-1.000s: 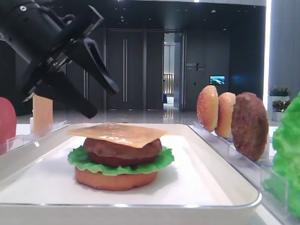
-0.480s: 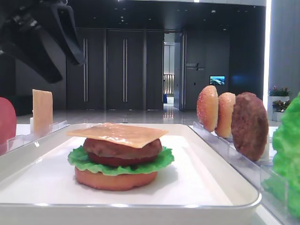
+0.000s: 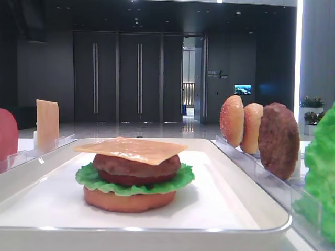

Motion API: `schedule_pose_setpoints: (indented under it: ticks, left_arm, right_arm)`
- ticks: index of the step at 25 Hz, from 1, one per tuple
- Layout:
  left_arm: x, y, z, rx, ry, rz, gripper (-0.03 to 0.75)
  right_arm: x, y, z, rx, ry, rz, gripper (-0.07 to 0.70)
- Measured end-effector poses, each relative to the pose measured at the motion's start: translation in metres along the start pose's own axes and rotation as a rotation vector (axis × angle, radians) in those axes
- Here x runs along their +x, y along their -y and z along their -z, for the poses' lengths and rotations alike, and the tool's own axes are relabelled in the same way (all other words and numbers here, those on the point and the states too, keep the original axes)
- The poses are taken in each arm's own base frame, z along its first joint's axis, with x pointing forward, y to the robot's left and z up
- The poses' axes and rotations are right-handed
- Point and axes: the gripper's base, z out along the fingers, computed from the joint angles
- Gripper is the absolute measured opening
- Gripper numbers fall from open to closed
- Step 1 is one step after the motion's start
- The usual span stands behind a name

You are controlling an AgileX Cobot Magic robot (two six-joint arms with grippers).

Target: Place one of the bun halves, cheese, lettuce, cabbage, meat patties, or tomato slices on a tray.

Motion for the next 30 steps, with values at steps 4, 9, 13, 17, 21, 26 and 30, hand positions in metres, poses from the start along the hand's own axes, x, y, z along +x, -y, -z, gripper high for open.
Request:
schedule_pose_setpoints:
  ticks: [4, 9, 13, 17, 21, 26, 30]
  left_arm:
    - [0.001, -0.004, 0.001, -0.046, -0.016, -0.001, 0.638]
    - [-0.003, -0.016, 0.014, -0.143, -0.010, -0.009, 0.640]
    - [-0.005, -0.042, 0.028, -0.194, 0.022, 0.050, 0.640]
    - [0.000, -0.075, 0.038, -0.238, 0.029, 0.115, 0.640]
    - [0.009, -0.105, 0.046, -0.294, 0.029, 0.188, 0.640]
    - [0.015, -0.118, 0.052, -0.320, 0.032, 0.223, 0.640]
    - [0.024, -0.111, 0.072, -0.365, 0.091, 0.249, 0.640]
  right_arm:
    - [0.000, 0.000, 0.000, 0.000, 0.000, 0.000, 0.482]
    - [0.000, 0.000, 0.000, 0.000, 0.000, 0.000, 0.482]
    - [0.000, 0.000, 0.000, 0.000, 0.000, 0.000, 0.482]
    - [0.000, 0.000, 0.000, 0.000, 0.000, 0.000, 0.482]
    - [0.000, 0.000, 0.000, 0.000, 0.001, 0.000, 0.482]
    - [0.000, 0.000, 0.000, 0.000, 0.001, 0.000, 0.482]
    - [0.000, 0.000, 0.000, 0.000, 0.001, 0.000, 0.482]
